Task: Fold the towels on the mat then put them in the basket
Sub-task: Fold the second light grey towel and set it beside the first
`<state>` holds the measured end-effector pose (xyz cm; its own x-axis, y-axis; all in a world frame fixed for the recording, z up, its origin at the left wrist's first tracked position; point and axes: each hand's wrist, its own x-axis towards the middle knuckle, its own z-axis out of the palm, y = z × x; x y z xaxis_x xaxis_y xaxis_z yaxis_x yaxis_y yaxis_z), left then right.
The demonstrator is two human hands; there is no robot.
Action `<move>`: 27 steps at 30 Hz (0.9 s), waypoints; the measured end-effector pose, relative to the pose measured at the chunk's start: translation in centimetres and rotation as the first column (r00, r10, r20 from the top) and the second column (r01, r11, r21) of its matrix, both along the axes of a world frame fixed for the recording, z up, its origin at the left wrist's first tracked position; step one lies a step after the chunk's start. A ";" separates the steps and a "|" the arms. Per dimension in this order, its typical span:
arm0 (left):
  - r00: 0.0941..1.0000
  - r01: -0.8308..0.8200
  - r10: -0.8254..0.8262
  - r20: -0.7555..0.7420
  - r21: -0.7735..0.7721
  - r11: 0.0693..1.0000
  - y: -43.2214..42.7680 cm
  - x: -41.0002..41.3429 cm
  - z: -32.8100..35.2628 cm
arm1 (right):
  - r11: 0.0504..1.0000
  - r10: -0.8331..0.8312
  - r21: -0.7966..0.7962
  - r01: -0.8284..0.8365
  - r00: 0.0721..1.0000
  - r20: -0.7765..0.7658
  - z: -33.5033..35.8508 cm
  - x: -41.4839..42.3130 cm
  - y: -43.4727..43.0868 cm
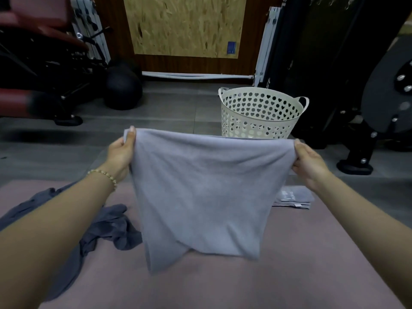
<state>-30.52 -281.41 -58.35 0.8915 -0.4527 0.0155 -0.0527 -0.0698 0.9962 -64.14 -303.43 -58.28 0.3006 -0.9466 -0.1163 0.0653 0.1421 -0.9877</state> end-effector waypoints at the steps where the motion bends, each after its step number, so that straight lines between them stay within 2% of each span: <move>1: 1.000 -0.006 0.006 0.018 -0.017 1.000 -0.6 0.7 0.2 | 1.000 -0.006 -0.005 0.006 1.000 0.014 0.6 0.2 -0.5; 5: 0.995 0.017 -0.016 0.097 -0.017 1.000 -1.1 2.0 -0.6 | 1.000 0.013 -0.006 -0.013 0.999 0.036 0.9 -0.2 -1.2; 8: 0.980 0.087 -0.103 0.169 0.095 0.992 -0.1 1.5 -3.4 | 0.998 0.054 0.032 -0.052 0.998 -0.040 -1.5 -1.3 -0.8; 11: 0.963 0.222 -0.254 0.094 0.266 0.938 2.0 -0.1 -8.6 | 0.982 0.120 0.165 -0.093 0.980 -0.161 -7.2 -3.3 0.6; 13: 0.937 0.326 -0.348 -0.018 0.395 0.859 4.1 -1.0 -13.0 | 0.947 0.217 0.295 -0.124 0.926 -0.310 -11.8 -4.6 2.3; 16: 0.883 0.458 -0.439 -0.169 0.522 0.720 6.6 -1.9 -20.1 | 0.874 0.385 0.450 -0.182 0.825 -0.413 -17.8 -5.9 5.1; 19: 0.868 0.450 -0.462 -0.181 0.679 0.580 7.6 -1.9 -26.5 | 0.808 0.537 0.543 -0.226 0.661 -0.524 -23.0 -6.1 6.9; 21: 0.854 0.449 -0.478 -0.205 0.756 0.477 7.8 -1.6 -29.8 | 0.804 0.559 0.554 -0.215 0.591 -0.582 -25.8 -5.8 7.1; 24: 0.848 0.461 -0.468 -0.247 0.781 0.422 7.4 -0.8 -33.9 | 0.809 0.545 0.562 -0.174 0.580 -0.605 -28.7 -5.0 6.1; 27: 0.878 0.405 -0.438 -0.194 0.789 0.462 5.5 0.0 -35.9 | 0.866 0.474 0.479 -0.147 0.546 -0.690 -31.0 -3.8 3.3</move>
<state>-30.47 -275.91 -94.23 0.5954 -0.6112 -0.5215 -0.3292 -0.7777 0.5356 -67.93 -300.12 -89.25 0.2074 -0.6582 -0.7237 -0.7998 0.3118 -0.5129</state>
